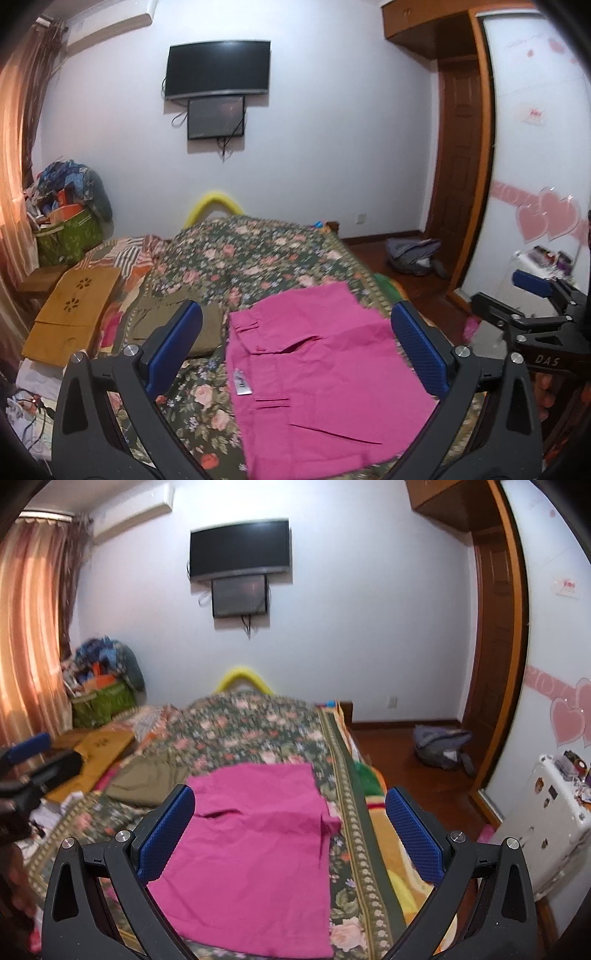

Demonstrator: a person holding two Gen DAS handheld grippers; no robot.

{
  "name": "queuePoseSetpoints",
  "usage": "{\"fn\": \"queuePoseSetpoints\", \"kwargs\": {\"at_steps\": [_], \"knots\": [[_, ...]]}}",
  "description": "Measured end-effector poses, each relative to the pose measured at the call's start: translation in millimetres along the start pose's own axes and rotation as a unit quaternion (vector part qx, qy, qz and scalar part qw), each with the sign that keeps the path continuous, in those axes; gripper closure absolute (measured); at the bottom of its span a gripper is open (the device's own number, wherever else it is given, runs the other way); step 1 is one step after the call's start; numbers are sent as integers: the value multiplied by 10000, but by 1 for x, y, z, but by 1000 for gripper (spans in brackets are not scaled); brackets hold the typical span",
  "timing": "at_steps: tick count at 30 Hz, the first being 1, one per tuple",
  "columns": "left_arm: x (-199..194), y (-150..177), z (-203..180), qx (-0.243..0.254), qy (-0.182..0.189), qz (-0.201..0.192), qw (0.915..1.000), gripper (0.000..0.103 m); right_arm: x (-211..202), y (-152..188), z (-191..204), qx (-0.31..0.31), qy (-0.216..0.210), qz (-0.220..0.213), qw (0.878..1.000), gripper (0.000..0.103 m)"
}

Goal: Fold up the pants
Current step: 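Lower both tools to the pink pants' waistband and close both grippers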

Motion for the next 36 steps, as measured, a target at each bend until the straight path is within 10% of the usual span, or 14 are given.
{"fn": "queuePoseSetpoints", "kwargs": {"at_steps": [12, 24, 36], "knots": [[141, 70, 57, -148, -63, 1328, 9910, 0, 102, 64, -44, 59, 94, 1434, 9896, 0], [214, 116, 60, -450, 565, 2392, 9683, 21, 170, 88, -56, 124, -346, 2373, 9707, 8], [235, 142, 58, -569, 782, 2851, 9536, 42, 211, 104, -62, 409, -735, 2837, 9552, 44]]}}
Point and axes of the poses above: each gripper's, at about its wrist camera, not at the fingertips, and x roughly the way its jaws point, z to its left, y to its underside, the point moved 5 cm from there along x, roughly the way its jaws point, and after that the axes turned 3 degrees about x, right-handed, at the moved point
